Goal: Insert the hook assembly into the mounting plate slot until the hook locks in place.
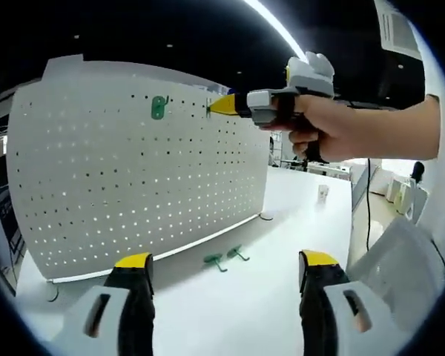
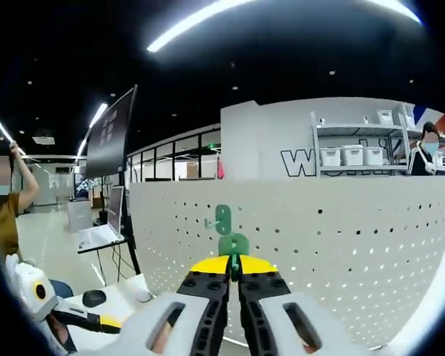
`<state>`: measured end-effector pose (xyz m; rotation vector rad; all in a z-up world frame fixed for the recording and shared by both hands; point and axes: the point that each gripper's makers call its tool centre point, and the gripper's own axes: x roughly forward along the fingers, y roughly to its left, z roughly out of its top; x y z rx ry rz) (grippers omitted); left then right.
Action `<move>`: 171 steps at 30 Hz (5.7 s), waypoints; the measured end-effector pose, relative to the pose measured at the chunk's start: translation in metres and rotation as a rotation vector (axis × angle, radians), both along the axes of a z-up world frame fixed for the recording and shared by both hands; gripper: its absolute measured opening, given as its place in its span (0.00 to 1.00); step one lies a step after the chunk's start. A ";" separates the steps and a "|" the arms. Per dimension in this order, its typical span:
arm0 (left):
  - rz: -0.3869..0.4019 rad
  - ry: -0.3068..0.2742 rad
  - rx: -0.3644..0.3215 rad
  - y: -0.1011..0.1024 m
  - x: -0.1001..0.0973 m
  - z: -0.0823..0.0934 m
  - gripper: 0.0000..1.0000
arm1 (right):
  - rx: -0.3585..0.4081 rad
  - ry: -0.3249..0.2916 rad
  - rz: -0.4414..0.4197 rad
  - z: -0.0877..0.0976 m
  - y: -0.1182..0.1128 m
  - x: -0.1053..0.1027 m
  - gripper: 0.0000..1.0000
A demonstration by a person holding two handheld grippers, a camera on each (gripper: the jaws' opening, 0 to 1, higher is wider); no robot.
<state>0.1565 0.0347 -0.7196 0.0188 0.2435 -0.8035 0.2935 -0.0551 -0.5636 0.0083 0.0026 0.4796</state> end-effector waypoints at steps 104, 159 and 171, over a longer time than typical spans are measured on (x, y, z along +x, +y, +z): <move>0.037 0.044 -0.041 0.016 -0.006 -0.010 0.76 | 0.045 -0.020 -0.277 0.008 0.010 0.067 0.05; 0.040 0.038 -0.006 0.020 -0.002 -0.010 0.77 | 0.025 -0.132 0.216 -0.007 0.013 0.003 0.64; 0.047 0.032 -0.004 0.024 -0.001 -0.007 0.78 | -0.004 -0.086 0.245 -0.036 0.002 -0.024 0.64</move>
